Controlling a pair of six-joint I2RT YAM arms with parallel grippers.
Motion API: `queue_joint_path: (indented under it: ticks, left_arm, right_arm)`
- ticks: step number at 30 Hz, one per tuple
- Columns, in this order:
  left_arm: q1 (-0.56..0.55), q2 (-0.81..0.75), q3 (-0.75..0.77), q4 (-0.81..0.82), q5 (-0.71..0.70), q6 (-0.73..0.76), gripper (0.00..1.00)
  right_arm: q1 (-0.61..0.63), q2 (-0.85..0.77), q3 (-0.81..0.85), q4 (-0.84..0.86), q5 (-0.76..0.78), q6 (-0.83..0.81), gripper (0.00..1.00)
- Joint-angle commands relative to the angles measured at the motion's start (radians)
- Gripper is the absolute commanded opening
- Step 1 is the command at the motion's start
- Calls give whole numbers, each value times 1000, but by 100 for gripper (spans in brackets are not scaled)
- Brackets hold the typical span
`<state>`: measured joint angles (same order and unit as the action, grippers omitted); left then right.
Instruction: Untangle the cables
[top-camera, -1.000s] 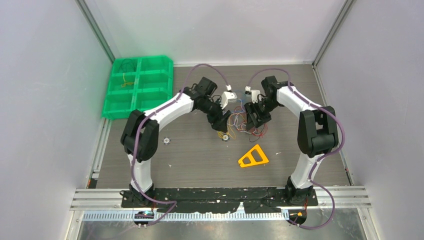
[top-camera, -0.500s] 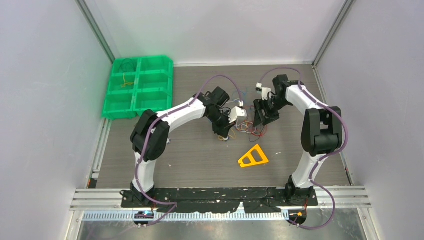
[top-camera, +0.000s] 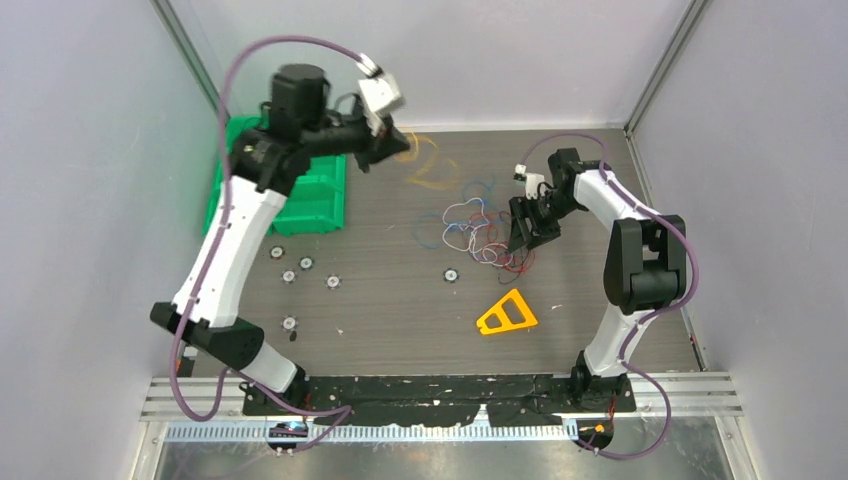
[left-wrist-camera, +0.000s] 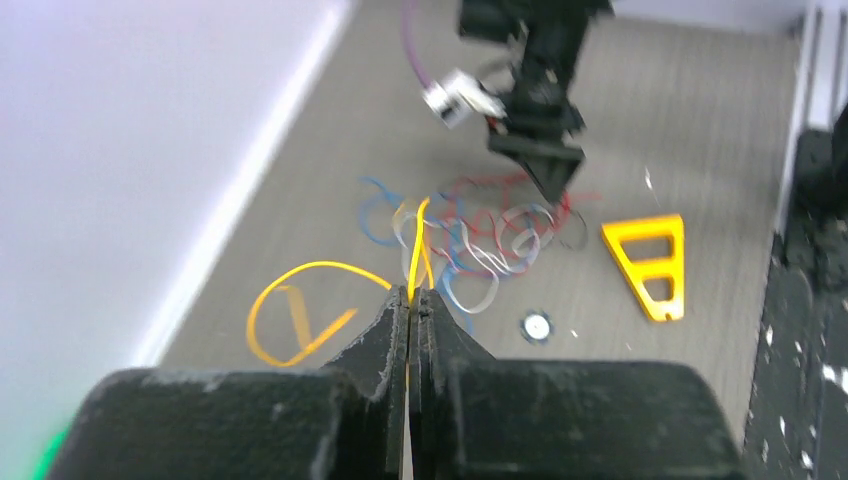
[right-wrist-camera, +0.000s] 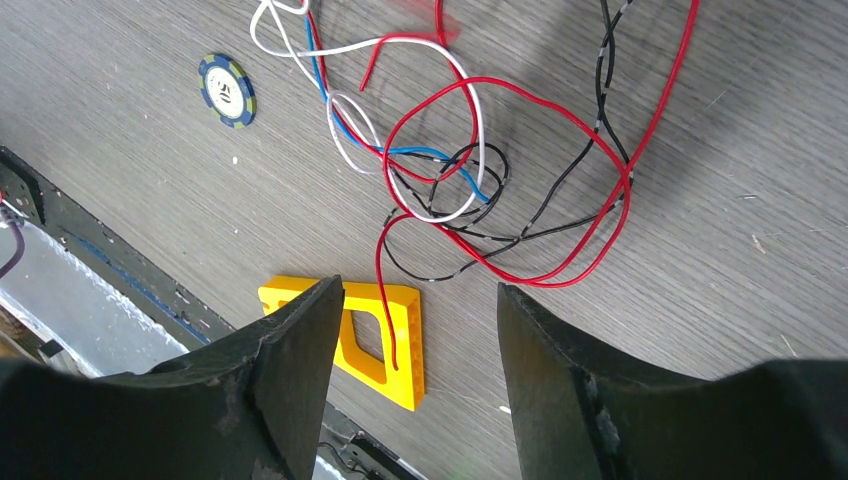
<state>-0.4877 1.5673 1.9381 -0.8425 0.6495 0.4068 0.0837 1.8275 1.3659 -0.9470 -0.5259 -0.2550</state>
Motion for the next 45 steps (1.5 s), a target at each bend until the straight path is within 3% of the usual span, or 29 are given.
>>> queue_joint_path:
  ticks: [1,4,10,16,24,36,45]
  left_arm:
    - [79,18,168,-18,49,-130,0]
    - [146,26,255,22,37,-199,0]
    - [226,19,290,82,51,-278,0]
    - [318,-9,191,124,62,-415,0]
    - [617,9,17,220,142,-643,0]
    - [916,268,178,232,58,-580,0]
    - [977,429,203,324,-8,-583,0]
  right_arm:
    - [-1,-41,41,7,-19,8,63]
    - [-1,-42,49,7,-18,8,63]
    - [-2,-42,55,7,-51,12,64]
    - [-1,-45,62,9,-89,14,64]
    - [-1,-40,55,9,-96,12,64]
    - [-1,-31,42,7,-101,16,64]
    - [-1,-25,38,-21,-76,-5,64]
